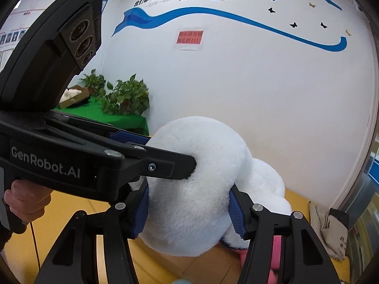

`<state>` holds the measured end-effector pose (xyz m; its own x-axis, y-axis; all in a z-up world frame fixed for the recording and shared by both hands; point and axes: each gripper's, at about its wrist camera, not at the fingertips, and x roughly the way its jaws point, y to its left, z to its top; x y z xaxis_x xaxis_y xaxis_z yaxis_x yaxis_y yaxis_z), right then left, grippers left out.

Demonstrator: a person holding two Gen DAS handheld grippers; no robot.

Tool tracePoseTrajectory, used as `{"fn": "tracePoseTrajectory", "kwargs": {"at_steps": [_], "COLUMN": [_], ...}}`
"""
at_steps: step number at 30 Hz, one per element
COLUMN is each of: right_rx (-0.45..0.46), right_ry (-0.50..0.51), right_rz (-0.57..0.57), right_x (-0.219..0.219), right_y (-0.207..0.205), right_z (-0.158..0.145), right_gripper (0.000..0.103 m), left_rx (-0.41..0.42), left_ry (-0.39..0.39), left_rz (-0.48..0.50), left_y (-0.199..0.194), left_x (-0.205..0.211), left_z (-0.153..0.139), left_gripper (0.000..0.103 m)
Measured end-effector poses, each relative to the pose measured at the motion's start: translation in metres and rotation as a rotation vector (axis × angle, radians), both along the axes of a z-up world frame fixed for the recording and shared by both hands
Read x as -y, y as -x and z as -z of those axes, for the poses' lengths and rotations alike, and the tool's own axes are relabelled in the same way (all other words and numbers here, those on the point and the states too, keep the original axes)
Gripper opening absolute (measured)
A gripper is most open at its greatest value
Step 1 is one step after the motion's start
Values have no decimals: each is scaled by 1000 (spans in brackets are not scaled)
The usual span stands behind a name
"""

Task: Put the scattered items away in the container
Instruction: 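Lift the white panda with both tools and carry it over the box, then lower the white panda into the box and open both tools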

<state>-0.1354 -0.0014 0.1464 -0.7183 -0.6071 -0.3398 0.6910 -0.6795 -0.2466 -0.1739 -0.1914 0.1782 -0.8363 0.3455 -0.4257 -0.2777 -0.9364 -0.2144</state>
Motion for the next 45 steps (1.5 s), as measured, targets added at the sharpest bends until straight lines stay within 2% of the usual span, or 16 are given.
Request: {"fn": "tracePoseTrajectory", "kwargs": {"at_steps": [3,6,11,14,17,20,22,24,26,27,29,31,33,38,42,45], "right_rx": [0,37,209,324,406,477,516,496,484,496,510,487,443,346,354,315], "right_ry": [8,12,0,-39,-83,-109,-138,-160,-172,-167,-143,-112,-80,-9,33,32], "right_rz": [-7,-27,-15,5,14,35,59,79,86,89,109,147,157,252,308,377], "right_x": [8,14,35,54,69,80,87,93,89,82,50,26,2,-55,-83,-100], "right_y": [31,60,107,122,123,126,123,121,114,111,101,87,70,36,18,4], "right_z": [-9,3,69,111,139,148,155,156,158,157,156,143,126,86,74,69], "right_gripper": [62,62,62,62,61,59,58,59,72,74,86,99,100,103,103,103], "left_rx": [13,70,239,326,372,401,405,406,380,356,297,240,183,86,85,97], "left_ry": [11,-6,-59,-85,-102,-75,-54,-55,-82,-86,-74,-67,-53,-19,4,-15], "left_rz": [-3,-11,-32,-41,-45,-50,-58,-66,-86,-108,-154,-186,-217,-226,-202,-198], "left_y": [24,48,85,89,80,70,65,60,50,43,23,2,-20,-77,-105,-118], "left_x": [6,15,39,50,57,58,54,56,62,64,66,65,58,13,-24,-50], "left_z": [4,31,110,152,176,188,188,183,173,166,146,125,104,69,61,65], "left_gripper": [47,47,47,47,47,47,48,50,50,50,51,63,74,79,79,79]}}
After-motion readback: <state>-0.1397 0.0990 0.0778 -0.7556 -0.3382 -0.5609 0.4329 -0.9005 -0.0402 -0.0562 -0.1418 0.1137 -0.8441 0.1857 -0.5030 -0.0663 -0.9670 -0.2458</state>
